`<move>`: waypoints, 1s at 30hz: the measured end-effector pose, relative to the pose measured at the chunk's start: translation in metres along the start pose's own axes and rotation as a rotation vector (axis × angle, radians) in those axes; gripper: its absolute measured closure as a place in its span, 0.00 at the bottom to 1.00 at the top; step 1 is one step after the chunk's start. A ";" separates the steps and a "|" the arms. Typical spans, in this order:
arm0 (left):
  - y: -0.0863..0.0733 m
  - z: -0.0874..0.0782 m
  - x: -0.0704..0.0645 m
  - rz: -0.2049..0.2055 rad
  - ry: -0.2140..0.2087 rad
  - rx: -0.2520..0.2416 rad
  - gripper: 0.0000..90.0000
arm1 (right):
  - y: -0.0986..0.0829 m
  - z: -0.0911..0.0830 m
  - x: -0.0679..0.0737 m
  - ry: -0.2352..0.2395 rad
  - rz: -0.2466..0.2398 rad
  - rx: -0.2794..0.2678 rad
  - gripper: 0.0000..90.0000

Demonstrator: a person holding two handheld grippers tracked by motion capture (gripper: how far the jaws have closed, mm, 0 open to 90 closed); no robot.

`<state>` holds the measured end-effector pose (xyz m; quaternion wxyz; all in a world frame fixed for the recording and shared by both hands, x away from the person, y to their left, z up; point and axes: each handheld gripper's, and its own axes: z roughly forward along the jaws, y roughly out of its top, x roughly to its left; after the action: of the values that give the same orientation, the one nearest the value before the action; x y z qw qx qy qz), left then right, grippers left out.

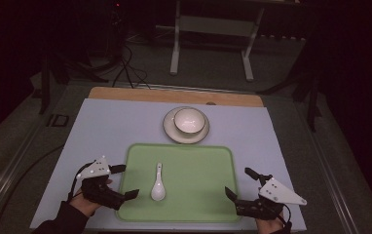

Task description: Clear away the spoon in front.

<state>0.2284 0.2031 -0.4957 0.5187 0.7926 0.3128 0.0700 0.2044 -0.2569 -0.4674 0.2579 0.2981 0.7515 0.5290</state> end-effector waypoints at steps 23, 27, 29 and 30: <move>-0.006 0.007 -0.011 0.068 0.025 -0.029 0.00 | -0.011 0.007 -0.003 0.051 0.031 0.056 0.13; -0.006 0.005 -0.007 0.054 0.027 -0.045 0.00 | -0.012 0.009 -0.005 0.057 0.042 0.061 0.13; -0.008 0.006 -0.005 0.052 0.029 -0.033 0.00 | -0.013 0.009 -0.005 0.056 0.043 0.067 0.13; -0.008 0.007 -0.003 0.046 0.026 -0.028 0.00 | -0.013 0.009 -0.005 0.058 0.046 0.069 0.13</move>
<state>0.2251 0.1981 -0.5052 0.5239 0.7912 0.3003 0.0966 0.2123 -0.2578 -0.4821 0.2134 0.3086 0.7693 0.5172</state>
